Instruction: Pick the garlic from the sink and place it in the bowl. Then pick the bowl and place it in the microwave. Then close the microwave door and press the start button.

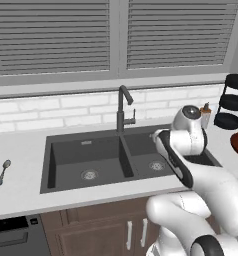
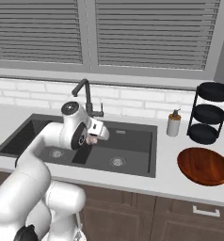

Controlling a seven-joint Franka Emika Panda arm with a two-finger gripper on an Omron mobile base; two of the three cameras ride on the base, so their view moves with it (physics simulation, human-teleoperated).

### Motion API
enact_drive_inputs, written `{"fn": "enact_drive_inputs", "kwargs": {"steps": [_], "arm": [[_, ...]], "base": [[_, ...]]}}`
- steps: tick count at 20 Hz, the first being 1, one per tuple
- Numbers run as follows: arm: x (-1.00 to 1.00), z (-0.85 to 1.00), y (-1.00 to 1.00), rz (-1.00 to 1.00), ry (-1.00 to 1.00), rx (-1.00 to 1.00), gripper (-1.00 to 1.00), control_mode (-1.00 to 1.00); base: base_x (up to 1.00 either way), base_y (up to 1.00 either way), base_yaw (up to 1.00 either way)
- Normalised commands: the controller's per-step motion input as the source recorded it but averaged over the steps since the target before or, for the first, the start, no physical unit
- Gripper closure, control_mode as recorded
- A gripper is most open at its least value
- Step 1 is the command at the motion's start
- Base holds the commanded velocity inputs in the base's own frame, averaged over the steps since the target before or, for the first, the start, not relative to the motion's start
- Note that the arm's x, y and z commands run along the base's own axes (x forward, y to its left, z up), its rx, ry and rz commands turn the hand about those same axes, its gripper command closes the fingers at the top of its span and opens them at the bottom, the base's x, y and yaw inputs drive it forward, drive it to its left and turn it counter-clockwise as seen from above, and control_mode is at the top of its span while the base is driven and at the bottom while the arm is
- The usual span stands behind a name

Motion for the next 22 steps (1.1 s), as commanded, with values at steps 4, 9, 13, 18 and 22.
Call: {"fn": "enact_drive_inputs", "kwargs": {"steps": [4,9,13,18,22], "arm": [[-0.03,0.09,-1.00,-0.12,0.00,0.00,1.00,-1.00],[-0.06,0.18,-1.00,-0.12,0.00,0.00,1.00,-1.00],[-0.01,0.15,-1.00,-0.13,0.00,0.00,1.00,-1.00],[0.00,0.13,-1.00,-0.17,0.01,0.02,1.00,-1.00],[0.00,0.09,-1.00,-0.18,0.00,0.06,1.00,-1.00]], "base": [[0.00,0.00,0.00],[0.00,0.00,0.00],[0.00,0.00,0.00],[0.00,0.00,0.00],[0.00,0.00,0.00]]}}
